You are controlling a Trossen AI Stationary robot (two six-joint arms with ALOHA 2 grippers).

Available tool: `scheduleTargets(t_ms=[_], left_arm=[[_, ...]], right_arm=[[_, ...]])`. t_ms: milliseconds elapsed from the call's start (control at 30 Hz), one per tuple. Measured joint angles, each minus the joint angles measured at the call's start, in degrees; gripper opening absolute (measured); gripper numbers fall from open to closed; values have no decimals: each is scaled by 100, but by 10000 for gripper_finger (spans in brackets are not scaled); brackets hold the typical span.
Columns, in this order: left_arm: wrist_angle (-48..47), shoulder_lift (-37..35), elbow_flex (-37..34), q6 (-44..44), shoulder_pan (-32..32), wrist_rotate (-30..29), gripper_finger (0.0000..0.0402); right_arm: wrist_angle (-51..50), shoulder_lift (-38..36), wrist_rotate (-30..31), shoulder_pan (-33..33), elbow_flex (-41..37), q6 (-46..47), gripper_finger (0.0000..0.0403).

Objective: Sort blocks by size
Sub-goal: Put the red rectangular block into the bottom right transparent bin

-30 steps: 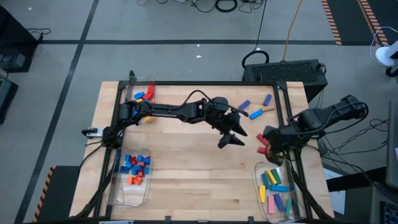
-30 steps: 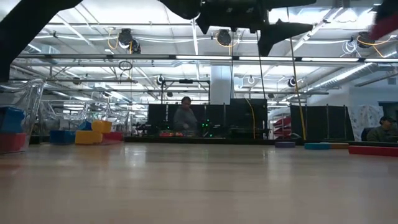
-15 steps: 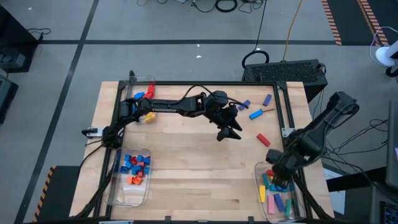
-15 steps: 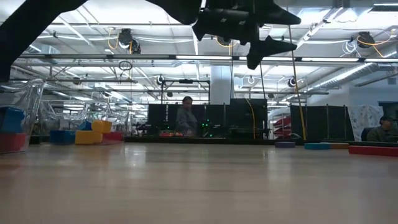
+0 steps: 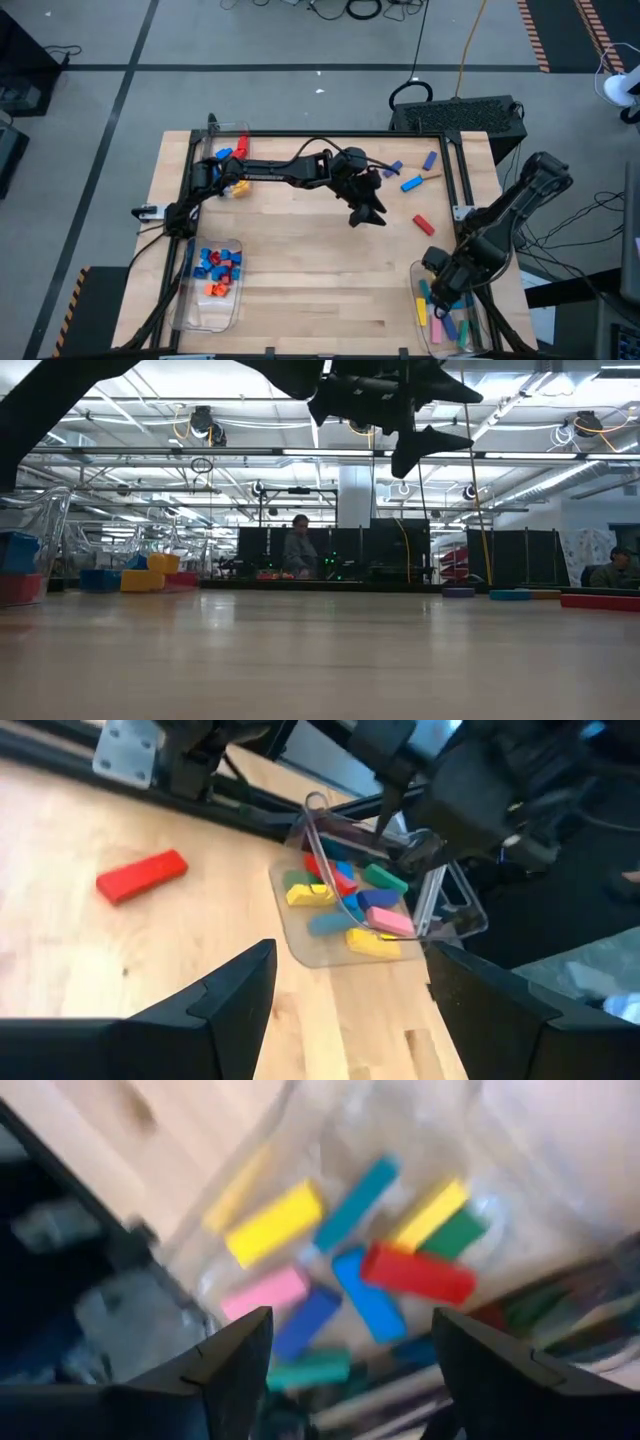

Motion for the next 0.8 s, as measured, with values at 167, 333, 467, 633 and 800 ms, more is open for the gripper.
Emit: scheduleTargets(t_ms=[167, 333, 467, 633, 800], left_arm=[[-202, 0, 0, -104, 82, 15, 260], [-231, 0, 0, -106, 86, 100, 260], [-99, -25, -2, -61, 84, 100, 260], [-67, -394, -9, 493, 19, -316, 260], [-129, -949, -7, 940, 44, -729, 260]], right_arm=[[-812, -261, 1317, -247, 702, 103, 253], [-1792, -528, 2426, -859, 1067, 333, 238], [-2161, -663, 2277, -1636, 741, -78, 224], [-1750, -796, 1902, -2579, 43, -895, 211], [-1228, -817, 1504, -3431, -719, -1860, 215]])
